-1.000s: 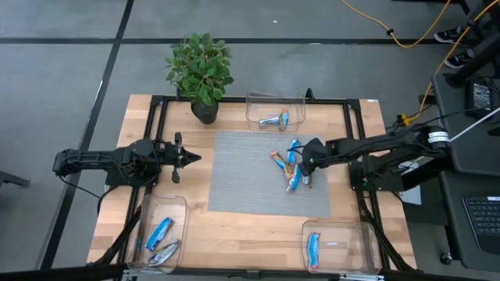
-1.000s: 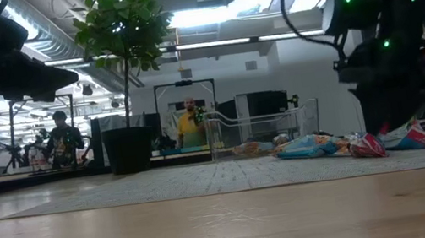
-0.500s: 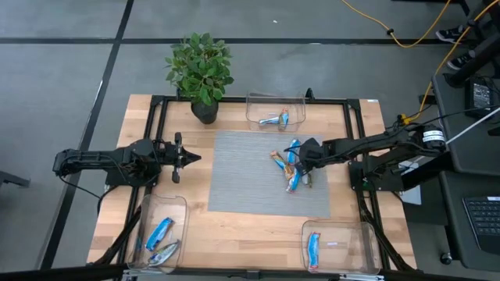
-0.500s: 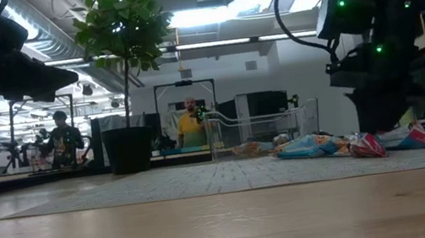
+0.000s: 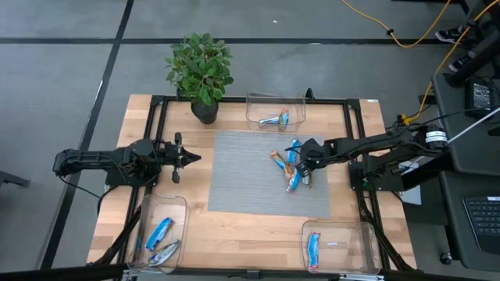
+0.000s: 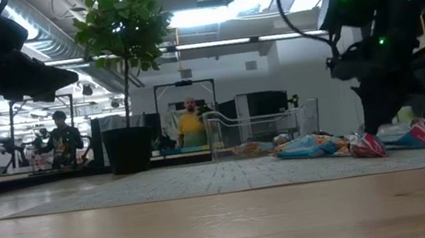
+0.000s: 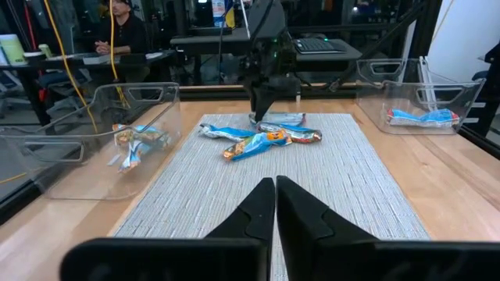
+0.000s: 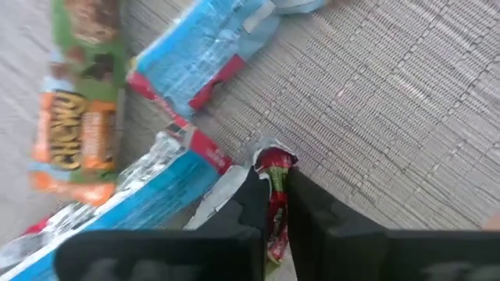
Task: Pick and place Granola Bars by type
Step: Put the red granola bar into the bottom right transparent bin
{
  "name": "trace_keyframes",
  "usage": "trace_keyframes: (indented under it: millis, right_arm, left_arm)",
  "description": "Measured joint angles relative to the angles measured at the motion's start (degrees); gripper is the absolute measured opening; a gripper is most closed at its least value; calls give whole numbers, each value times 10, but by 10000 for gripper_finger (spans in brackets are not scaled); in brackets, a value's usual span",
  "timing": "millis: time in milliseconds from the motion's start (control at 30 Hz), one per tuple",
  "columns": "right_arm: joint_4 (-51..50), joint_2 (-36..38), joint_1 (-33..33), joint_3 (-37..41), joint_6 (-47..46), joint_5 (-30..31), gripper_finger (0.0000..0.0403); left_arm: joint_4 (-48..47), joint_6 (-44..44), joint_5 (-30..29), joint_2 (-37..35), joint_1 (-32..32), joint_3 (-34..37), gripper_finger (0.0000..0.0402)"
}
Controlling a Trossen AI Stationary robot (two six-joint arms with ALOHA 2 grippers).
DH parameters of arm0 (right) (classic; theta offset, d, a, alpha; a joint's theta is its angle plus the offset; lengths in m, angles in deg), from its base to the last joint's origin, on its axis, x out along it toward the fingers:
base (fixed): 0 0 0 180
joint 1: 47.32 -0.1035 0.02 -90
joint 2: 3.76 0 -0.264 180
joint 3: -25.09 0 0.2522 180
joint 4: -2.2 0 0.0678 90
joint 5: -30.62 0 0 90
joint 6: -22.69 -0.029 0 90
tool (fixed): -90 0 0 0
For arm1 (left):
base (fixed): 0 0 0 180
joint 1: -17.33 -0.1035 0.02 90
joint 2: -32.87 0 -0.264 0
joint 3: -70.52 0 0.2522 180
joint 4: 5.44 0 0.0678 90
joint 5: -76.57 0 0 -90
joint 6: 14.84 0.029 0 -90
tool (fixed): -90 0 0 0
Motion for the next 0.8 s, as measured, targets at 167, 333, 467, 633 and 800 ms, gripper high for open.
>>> trace_keyframes:
  millis: [167, 333, 467, 633, 800]
  right_arm:
    - [-57, 53, 0, -16, 1, 1, 36]
    - [-132, 121, -15, -58, 27, 3, 24]
    - [-178, 174, -36, -100, 46, 3, 29]
    - [-201, 232, -73, -148, 55, 3, 28]
    - [-202, 266, -121, -198, 90, 0, 22]
  left_arm:
    - [0, 0, 0, 0, 0, 0, 12]
    - [0, 0, 0, 0, 0, 0, 7]
    - [2, 0, 0, 0, 0, 0, 6]
    - [2, 0, 0, 0, 0, 0, 12]
    - [2, 0, 0, 0, 0, 0, 10]
